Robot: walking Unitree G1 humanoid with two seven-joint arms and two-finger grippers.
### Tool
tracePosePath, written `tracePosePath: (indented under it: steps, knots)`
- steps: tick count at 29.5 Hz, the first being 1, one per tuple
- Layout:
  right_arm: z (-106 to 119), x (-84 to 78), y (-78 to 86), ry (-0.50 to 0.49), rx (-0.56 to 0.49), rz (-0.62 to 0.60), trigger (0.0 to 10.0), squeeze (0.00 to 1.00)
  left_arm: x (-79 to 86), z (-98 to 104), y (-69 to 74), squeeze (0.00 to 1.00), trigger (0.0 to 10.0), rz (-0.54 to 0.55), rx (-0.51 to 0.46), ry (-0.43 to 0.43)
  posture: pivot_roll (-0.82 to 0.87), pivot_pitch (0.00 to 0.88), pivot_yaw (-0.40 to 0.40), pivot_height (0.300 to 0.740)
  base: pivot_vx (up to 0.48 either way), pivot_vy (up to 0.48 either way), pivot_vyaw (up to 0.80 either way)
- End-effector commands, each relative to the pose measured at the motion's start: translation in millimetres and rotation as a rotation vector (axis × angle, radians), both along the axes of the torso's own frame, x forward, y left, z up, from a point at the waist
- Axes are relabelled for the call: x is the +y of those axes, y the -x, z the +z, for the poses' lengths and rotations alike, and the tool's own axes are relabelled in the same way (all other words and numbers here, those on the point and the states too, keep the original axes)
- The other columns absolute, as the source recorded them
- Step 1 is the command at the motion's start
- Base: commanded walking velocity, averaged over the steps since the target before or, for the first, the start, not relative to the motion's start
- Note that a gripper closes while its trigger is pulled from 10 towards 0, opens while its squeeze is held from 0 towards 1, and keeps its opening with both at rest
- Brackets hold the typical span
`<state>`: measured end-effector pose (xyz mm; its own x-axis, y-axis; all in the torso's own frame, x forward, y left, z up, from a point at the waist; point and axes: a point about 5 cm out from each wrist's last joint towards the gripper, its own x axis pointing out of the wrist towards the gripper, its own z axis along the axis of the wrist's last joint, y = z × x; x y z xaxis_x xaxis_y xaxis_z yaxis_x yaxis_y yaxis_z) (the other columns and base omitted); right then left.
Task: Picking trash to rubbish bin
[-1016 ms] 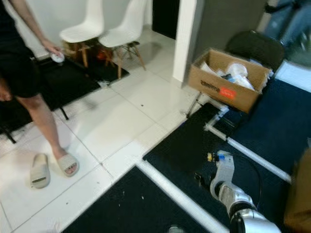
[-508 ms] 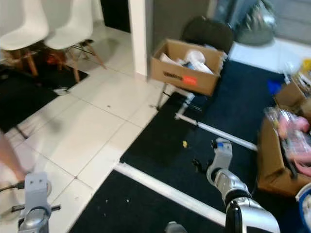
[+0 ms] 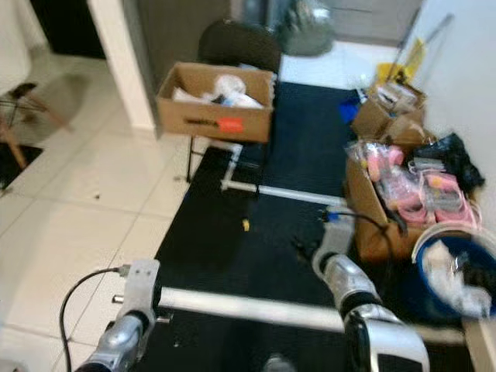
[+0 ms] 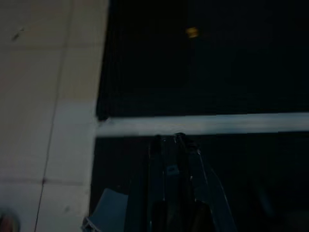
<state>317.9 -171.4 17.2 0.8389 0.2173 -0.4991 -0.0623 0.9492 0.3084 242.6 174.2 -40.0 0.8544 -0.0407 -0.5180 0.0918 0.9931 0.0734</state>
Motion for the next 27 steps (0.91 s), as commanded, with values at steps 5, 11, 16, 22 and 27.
tracePosePath:
  steps: [5, 11, 16, 22, 27]
  knots:
    - [2.3, 32.3, -1.8, -0.028, -0.041, 0.133, 10.0, 0.0, -8.6, -1.6, 1.9, 0.0, 10.0, -0.121, 0.016, 0.008, 0.0, 0.051, 0.042, 0.74, 0.0, 0.0, -0.78]
    - [3.6, 35.3, -2.7, 0.002, -0.051, 0.169, 10.0, 0.0, -6.3, -1.9, 2.0, 0.0, 10.0, -0.112, 0.024, 0.007, -0.01, 0.047, 0.047, 0.74, 0.0, 0.0, -0.78]
    - [2.6, 41.8, -1.3, 0.051, -0.054, 0.237, 10.0, 0.0, -3.8, -2.5, 2.8, 0.0, 10.0, -0.085, 0.027, 0.017, -0.01, 0.048, 0.046, 0.74, 0.0, 0.0, -0.78]
    - [1.9, 43.9, -0.7, 0.047, -0.043, 0.251, 10.0, 0.0, 9.0, -2.6, 5.1, 0.0, 10.0, 0.039, 0.014, 0.051, 0.0, 0.055, 0.046, 0.74, 0.0, 0.0, -0.53]
    - [1.9, 44.1, -0.6, 0.041, -0.044, 0.249, 10.0, 0.0, 22.7, -4.6, 11.3, 0.0, 10.0, 0.102, 0.016, 0.024, 0.0, 0.055, 0.046, 0.74, 0.0, 0.0, 0.0]
